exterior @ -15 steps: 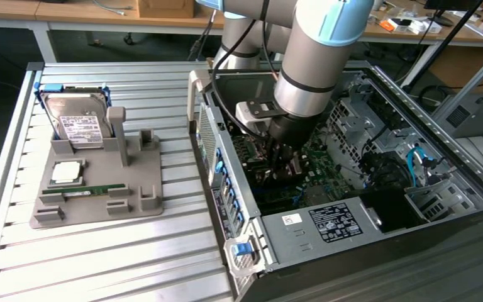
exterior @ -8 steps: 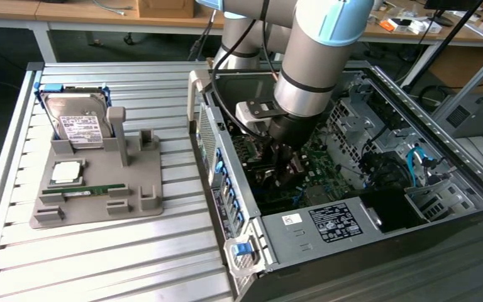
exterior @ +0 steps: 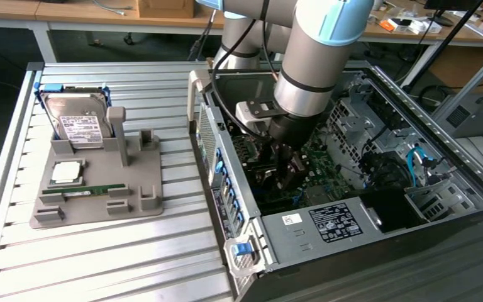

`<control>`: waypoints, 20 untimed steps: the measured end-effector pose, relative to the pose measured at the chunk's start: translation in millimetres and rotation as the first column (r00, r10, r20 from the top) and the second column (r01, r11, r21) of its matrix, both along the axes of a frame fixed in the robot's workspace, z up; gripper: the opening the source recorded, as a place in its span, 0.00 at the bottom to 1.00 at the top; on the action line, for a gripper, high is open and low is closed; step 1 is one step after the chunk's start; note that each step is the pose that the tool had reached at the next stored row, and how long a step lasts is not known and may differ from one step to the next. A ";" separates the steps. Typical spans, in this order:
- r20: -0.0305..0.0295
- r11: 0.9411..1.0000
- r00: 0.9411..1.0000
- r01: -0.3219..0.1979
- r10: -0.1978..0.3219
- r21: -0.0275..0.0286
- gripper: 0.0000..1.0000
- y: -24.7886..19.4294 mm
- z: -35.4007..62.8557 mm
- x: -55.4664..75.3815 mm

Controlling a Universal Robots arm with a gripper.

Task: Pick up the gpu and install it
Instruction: 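Insert the gpu into the slot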

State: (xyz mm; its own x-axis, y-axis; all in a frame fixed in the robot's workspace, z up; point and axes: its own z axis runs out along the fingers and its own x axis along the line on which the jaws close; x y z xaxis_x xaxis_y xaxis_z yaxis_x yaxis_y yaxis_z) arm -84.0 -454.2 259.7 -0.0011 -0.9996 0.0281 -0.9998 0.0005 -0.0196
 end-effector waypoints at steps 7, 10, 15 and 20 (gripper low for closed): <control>0.002 0.999 1.000 0.000 0.000 0.032 0.76 0.0 12.9 -4.4; 0.002 0.999 1.000 0.000 0.000 0.046 0.76 0.5 16.6 -4.7; 0.002 0.998 1.000 -0.001 0.001 0.058 0.76 1.7 24.7 -4.8; 0.002 0.998 1.000 -0.003 0.003 0.062 0.56 3.8 30.0 -4.9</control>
